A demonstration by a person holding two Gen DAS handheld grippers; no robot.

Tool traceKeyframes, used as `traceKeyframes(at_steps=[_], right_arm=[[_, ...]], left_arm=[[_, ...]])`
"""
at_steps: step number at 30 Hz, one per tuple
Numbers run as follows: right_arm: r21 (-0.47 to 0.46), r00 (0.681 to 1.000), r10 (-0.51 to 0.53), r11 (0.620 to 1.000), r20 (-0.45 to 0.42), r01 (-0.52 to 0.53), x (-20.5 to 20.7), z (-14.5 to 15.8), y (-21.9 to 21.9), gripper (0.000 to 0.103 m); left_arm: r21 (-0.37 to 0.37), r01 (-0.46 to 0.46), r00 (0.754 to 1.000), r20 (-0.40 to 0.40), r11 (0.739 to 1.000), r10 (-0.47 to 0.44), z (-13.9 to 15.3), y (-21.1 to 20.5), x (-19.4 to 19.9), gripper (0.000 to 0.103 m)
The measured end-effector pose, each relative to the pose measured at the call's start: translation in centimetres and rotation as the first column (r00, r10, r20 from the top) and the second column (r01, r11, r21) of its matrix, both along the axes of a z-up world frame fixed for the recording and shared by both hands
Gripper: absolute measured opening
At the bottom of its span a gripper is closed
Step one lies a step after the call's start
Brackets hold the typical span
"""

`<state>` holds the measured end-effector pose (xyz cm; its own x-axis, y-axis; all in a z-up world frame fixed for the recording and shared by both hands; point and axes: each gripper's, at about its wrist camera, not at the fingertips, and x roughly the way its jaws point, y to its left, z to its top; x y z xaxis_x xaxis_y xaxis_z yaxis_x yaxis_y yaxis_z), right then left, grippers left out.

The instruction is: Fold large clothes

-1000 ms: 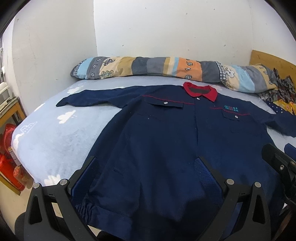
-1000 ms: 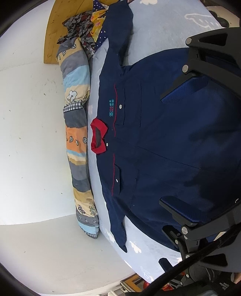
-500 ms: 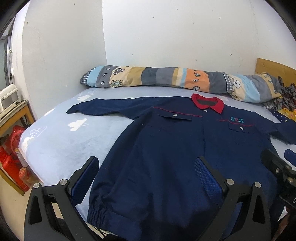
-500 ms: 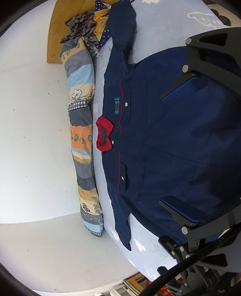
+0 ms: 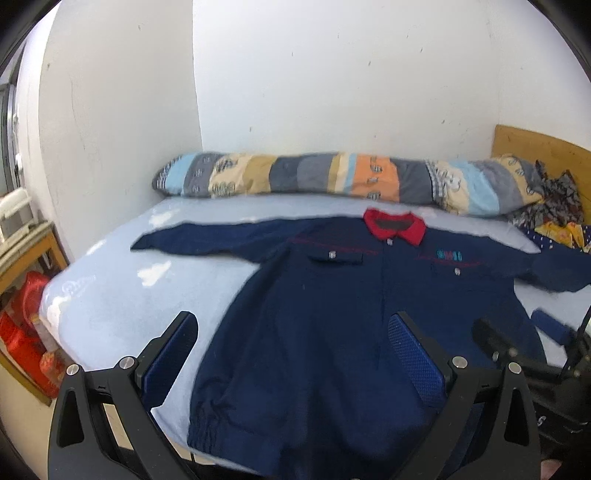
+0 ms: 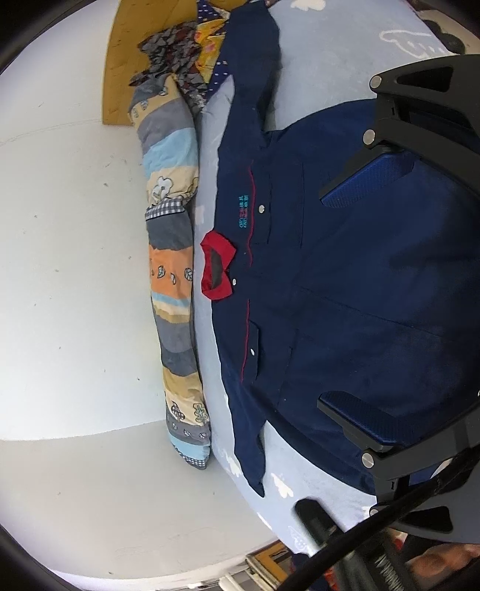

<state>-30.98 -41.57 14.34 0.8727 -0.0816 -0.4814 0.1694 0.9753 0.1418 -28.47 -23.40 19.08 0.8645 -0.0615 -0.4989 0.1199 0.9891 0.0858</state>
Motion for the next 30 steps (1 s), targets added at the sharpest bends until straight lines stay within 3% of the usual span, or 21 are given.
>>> traceKeyframes(at_steps=[5, 9, 12, 15, 18, 21, 23, 26, 30], right_arm=[[0.018, 0.999, -0.019, 1.0, -0.041, 0.019, -0.1, 0.9, -0.8, 0.101], [0.059, 1.0, -0.016, 0.998, -0.022, 0.017, -0.5, 4.8, -2.3, 0.101], [0.039, 1.0, -0.022, 0.999, -0.003, 0.022, 2.1, 8.1, -4.1, 0.101], [0.06, 0.999, -0.043, 0.997, 0.004, 0.043, 5.7, 9.2, -6.0, 0.101], [0.089, 0.998, -0.062, 0.994, 0.002, 0.061, 9.4, 8.3, -7.4, 0.101], [0.14, 0.999, 0.003, 0.99, -0.04, 0.002, 11.0, 6.0, -7.6, 0.101], [0.153, 0.999, 0.033, 0.988, -0.037, -0.027, 11.7, 5.0, -7.9, 0.101], [0.054, 0.996, 0.061, 0.997, -0.06, -0.057, 13.9, 3.7, -7.9, 0.101], [0.044, 0.988, 0.127, 0.991, -0.088, -0.124, 16.4, 2.4, -8.0, 0.1]], left_arm=[[-0.018, 0.031, 0.999, -0.009, 0.999, -0.031, 1.1, -0.4, 2.2, 0.103], [-0.05, 0.052, 0.998, -0.031, 0.997, -0.054, 2.6, -1.1, 5.2, 0.103], [-0.063, 0.04, 0.998, -0.048, 0.997, -0.044, 3.6, -2.0, 8.0, 0.103], [-0.088, 0.027, 0.998, -0.049, 0.996, -0.032, 4.3, -2.7, 11.2, 0.103], [-0.085, -0.026, 0.998, -0.06, 0.996, 0.021, 2.3, -2.3, 13.9, 0.103], [-0.091, -0.049, 0.989, -0.141, 0.995, 0.036, 0.0, -1.8, 16.4, 0.103], [-0.066, -0.038, 0.988, -0.15, 0.997, 0.027, -1.2, -2.1, 17.6, 0.103], [-0.026, 0.0, 0.986, -0.164, 1.0, -0.004, -2.6, -2.4, 19.7, 0.103], [-0.026, -0.013, 0.972, -0.235, 1.0, 0.006, -4.0, -2.3, 21.7, 0.103]])
